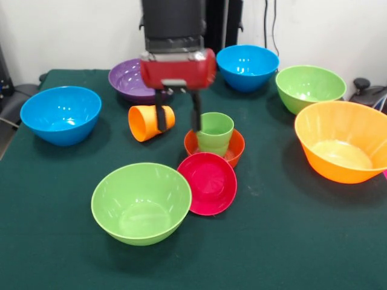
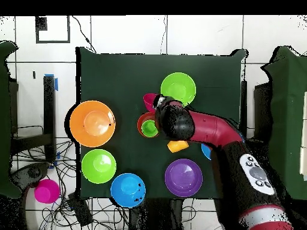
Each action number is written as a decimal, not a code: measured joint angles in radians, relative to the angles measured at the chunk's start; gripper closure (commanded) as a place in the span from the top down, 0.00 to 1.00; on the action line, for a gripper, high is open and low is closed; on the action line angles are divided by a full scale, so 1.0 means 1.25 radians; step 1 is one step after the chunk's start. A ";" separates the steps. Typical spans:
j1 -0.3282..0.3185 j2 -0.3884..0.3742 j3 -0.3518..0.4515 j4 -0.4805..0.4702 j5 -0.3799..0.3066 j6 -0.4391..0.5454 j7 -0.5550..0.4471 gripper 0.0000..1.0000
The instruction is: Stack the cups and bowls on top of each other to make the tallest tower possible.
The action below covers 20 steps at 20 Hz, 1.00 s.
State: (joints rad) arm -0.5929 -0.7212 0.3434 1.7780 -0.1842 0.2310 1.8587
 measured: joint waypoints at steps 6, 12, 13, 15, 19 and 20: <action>-0.095 -0.047 0.032 0.065 -0.051 -0.037 0.000 1.00; -0.123 -0.058 0.032 0.117 -0.095 -0.087 0.000 1.00; -0.124 -0.058 0.032 0.130 -0.106 -0.104 0.000 1.00; -0.123 -0.058 0.033 0.150 -0.123 -0.129 0.000 1.00; -0.123 -0.058 0.033 0.181 -0.137 -0.159 0.000 1.00; -0.123 -0.058 0.033 0.196 -0.137 -0.163 0.000 1.00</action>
State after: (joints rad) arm -0.7465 -0.7937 0.3843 2.0228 -0.3556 0.0272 1.8587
